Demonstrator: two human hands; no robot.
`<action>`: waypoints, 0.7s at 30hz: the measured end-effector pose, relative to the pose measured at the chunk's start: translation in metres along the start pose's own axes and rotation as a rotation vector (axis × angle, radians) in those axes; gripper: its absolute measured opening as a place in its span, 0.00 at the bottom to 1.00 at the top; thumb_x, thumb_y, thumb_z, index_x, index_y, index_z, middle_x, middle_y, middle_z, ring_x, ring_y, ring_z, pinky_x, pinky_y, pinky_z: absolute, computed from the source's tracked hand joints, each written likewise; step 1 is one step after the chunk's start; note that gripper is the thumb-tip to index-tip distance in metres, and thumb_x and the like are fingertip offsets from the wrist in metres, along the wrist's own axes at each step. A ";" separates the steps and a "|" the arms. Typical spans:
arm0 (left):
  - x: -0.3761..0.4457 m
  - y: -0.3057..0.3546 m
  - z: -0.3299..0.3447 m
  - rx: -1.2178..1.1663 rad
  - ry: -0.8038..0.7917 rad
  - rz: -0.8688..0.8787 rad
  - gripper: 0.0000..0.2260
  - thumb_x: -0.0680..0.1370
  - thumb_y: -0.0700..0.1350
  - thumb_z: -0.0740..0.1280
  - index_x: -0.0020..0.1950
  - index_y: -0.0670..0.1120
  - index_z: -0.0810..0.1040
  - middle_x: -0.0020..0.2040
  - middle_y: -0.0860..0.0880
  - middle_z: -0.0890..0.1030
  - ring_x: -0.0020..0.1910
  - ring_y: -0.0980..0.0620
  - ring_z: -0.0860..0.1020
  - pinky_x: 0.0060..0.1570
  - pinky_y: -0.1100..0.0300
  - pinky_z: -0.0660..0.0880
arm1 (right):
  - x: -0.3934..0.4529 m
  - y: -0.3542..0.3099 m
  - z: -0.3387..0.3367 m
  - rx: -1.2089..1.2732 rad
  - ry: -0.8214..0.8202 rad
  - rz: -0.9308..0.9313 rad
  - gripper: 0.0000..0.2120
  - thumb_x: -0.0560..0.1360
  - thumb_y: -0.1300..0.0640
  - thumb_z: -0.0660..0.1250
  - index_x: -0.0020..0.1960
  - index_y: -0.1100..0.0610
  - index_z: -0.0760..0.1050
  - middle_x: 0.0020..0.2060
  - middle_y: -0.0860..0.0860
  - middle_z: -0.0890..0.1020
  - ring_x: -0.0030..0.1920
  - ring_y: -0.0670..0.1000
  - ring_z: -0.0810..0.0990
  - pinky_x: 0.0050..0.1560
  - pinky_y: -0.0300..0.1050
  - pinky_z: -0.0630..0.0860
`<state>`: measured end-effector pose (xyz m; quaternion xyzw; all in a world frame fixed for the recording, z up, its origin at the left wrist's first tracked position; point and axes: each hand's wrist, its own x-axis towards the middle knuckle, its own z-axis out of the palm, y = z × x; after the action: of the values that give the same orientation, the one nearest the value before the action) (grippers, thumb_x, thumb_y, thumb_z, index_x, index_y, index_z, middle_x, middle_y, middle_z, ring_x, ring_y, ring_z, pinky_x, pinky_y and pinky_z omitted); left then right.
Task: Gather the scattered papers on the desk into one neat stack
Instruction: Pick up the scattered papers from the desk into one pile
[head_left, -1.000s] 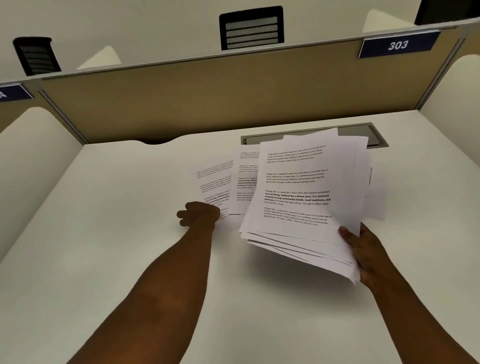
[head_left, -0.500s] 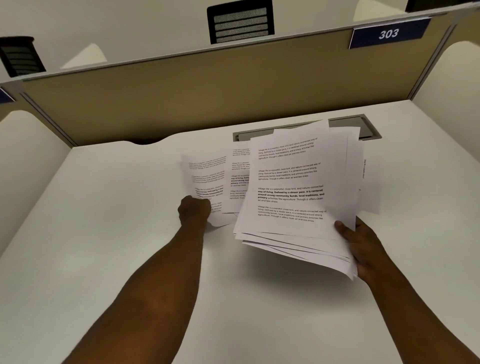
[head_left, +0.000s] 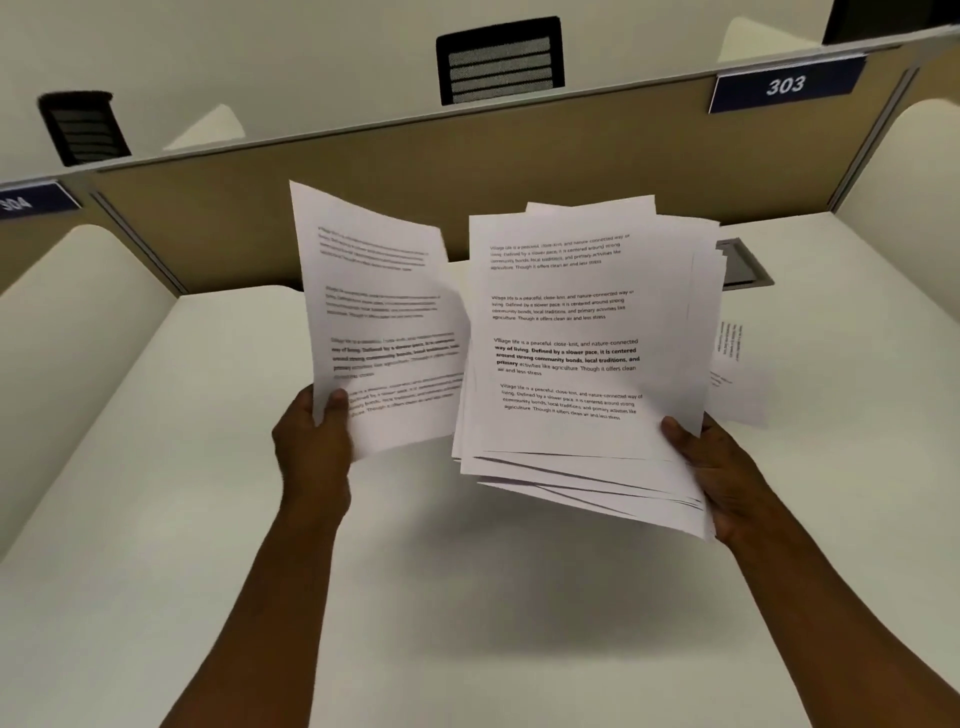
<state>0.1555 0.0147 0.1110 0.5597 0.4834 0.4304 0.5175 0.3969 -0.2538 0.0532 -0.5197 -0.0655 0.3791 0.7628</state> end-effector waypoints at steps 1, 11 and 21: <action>-0.006 0.002 -0.001 -0.078 -0.055 -0.048 0.08 0.81 0.40 0.64 0.59 0.47 0.79 0.54 0.48 0.82 0.54 0.47 0.81 0.57 0.53 0.77 | -0.002 -0.002 0.007 0.021 -0.014 0.008 0.13 0.79 0.64 0.60 0.56 0.50 0.76 0.47 0.46 0.86 0.45 0.46 0.86 0.38 0.39 0.81; -0.050 -0.003 0.008 -0.285 -0.418 -0.293 0.14 0.80 0.41 0.66 0.66 0.45 0.77 0.60 0.43 0.82 0.59 0.41 0.80 0.62 0.42 0.75 | -0.017 -0.009 0.038 0.082 -0.058 0.049 0.13 0.78 0.62 0.61 0.60 0.53 0.77 0.48 0.51 0.86 0.47 0.52 0.86 0.41 0.50 0.83; -0.068 -0.014 0.022 -0.267 -0.571 -0.467 0.12 0.81 0.45 0.65 0.64 0.48 0.79 0.58 0.43 0.83 0.57 0.41 0.81 0.61 0.42 0.76 | -0.018 0.016 0.013 0.100 0.031 0.136 0.19 0.77 0.60 0.65 0.67 0.52 0.74 0.62 0.55 0.80 0.63 0.60 0.78 0.66 0.68 0.68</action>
<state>0.1645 -0.0561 0.0962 0.4594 0.3741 0.1872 0.7835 0.3698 -0.2533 0.0511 -0.4902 0.0009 0.4246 0.7612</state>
